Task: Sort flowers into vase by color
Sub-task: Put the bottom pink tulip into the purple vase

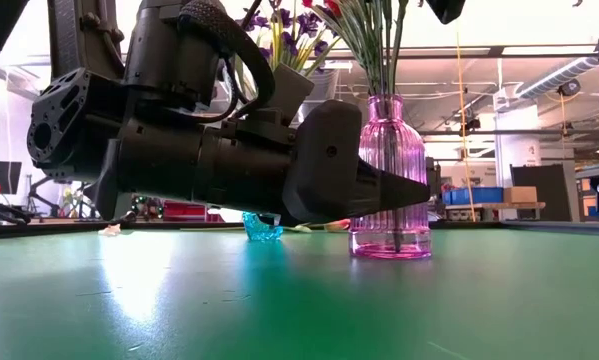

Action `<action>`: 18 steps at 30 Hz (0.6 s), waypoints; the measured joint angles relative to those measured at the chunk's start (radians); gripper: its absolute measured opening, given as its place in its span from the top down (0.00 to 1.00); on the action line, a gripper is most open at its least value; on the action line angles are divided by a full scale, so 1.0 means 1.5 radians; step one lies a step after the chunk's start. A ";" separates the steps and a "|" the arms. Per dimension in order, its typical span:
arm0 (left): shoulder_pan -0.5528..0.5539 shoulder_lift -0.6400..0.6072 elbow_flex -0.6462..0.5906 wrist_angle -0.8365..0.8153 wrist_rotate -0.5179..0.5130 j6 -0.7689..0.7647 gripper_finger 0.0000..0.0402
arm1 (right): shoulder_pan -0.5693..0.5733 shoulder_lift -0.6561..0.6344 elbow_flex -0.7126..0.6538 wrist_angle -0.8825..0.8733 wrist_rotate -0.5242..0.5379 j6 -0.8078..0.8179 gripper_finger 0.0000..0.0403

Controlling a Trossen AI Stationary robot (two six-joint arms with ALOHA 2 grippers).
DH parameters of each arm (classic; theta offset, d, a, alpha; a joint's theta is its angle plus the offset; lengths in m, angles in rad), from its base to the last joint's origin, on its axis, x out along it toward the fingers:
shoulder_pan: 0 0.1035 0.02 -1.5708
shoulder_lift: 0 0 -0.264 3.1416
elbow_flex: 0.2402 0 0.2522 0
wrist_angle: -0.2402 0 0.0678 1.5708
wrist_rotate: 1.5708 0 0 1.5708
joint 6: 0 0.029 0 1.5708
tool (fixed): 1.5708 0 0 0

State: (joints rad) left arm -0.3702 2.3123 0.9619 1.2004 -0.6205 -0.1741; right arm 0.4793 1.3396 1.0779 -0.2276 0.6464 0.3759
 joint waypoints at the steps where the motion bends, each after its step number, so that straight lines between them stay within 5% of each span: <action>1: 0.000 0.000 0.000 0.000 0.000 0.000 0.41 | 0.000 0.000 0.000 0.000 0.000 0.000 0.97; 18: 0.000 -0.001 0.000 -0.005 0.001 0.000 0.41 | -0.010 0.001 -0.002 0.000 0.000 -0.006 0.97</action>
State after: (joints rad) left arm -0.3702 2.3116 0.9619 1.1930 -0.6197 -0.1741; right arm 0.4641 1.3411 1.0756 -0.2272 0.6464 0.3663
